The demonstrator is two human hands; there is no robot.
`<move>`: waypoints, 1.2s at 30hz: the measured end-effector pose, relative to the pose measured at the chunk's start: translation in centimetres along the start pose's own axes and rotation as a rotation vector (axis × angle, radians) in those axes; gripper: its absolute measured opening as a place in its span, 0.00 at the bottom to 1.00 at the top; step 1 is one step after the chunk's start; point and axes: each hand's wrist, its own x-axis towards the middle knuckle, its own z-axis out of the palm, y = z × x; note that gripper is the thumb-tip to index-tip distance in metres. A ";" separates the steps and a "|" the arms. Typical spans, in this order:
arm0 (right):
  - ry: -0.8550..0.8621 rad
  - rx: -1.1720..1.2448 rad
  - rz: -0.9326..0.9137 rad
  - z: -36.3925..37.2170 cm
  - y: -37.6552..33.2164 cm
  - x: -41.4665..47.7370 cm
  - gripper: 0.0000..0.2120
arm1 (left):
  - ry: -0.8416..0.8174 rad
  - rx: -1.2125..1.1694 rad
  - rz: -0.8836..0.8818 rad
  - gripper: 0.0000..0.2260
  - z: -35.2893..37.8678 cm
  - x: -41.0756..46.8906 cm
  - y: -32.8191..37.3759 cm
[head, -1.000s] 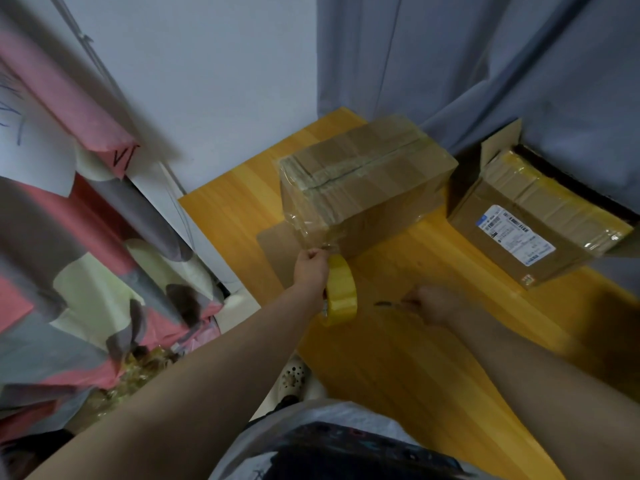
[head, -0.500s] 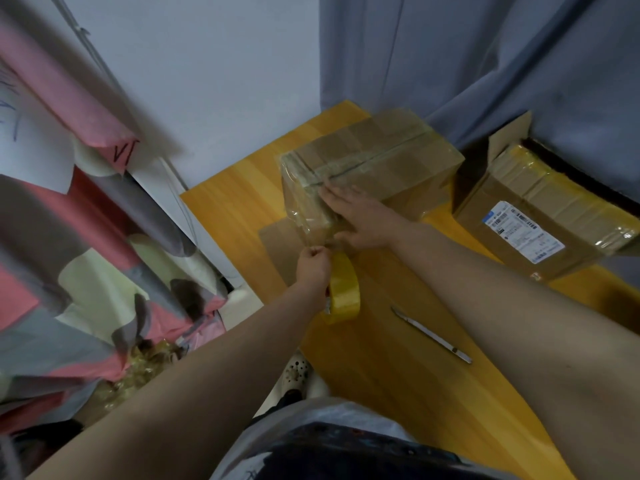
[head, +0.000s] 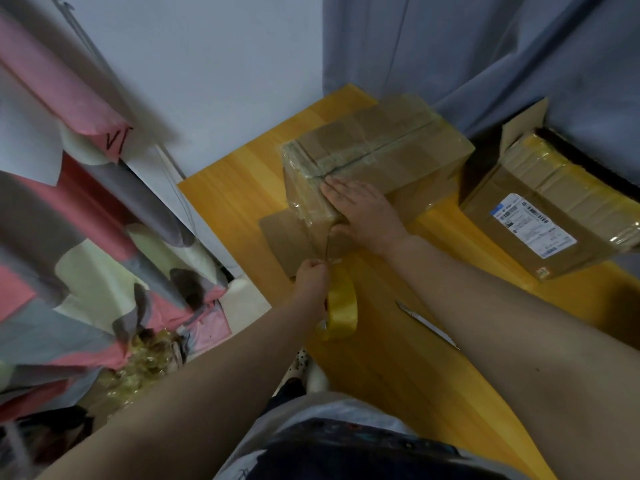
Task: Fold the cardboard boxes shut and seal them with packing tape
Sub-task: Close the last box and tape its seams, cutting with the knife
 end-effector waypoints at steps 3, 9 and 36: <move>0.050 -0.011 0.009 0.2 -0.1 0.0 0.39 | -0.027 -0.028 -0.003 0.09 -0.2 -0.3 0.5; 0.006 -0.008 0.007 -0.2 0.0 -0.1 0.38 | -0.077 -0.046 -0.001 0.05 -0.2 -0.6 1.0; 0.471 0.778 0.944 -0.2 -0.6 -19.0 0.17 | -0.573 0.375 0.240 0.12 7.7 -7.6 0.5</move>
